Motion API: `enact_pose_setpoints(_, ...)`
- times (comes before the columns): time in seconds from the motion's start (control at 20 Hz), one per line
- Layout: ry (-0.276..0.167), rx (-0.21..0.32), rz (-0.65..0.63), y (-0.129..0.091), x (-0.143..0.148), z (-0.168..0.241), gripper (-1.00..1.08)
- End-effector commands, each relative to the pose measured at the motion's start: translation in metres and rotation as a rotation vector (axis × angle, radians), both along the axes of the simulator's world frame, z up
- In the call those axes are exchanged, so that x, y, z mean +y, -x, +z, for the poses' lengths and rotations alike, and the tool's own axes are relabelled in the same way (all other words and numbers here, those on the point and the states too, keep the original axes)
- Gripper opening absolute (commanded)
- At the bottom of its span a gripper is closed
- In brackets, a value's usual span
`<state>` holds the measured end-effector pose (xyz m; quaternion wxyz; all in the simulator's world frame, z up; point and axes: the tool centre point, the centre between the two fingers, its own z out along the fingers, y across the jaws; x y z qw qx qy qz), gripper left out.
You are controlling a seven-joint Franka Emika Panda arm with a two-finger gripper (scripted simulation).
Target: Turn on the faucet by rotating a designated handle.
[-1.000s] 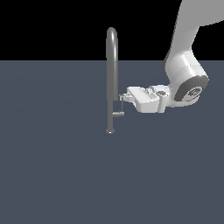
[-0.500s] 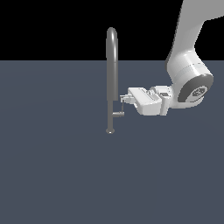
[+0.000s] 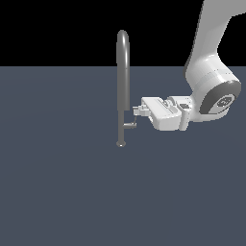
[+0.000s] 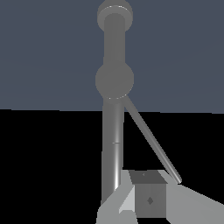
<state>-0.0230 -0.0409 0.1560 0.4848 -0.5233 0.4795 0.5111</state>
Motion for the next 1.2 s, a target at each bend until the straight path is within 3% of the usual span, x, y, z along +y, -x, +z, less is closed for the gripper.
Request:
enact_pose_setpoints(0.0,-0.003,0.012,0.002,0.012,-0.001,-0.008,-1.00)
enact_pose_setpoints(0.25,-0.006,0.019,0.005,0.034,-0.003,-0.022,-1.00)
enact_pose_setpoints(0.35,-0.002,-0.005,0.004,0.022,-0.002,-0.011,-1.00)
enact_pose_setpoints(0.65,-0.006,0.017,0.005,0.045,-0.003,-0.049,-1.00)
enact_pose_setpoints(0.75,-0.007,-0.009,0.009,0.035,-0.003,-0.031,-1.00)
enact_pose_setpoints(1.15,-0.006,0.015,0.005,0.043,-0.003,-0.079,-1.00)
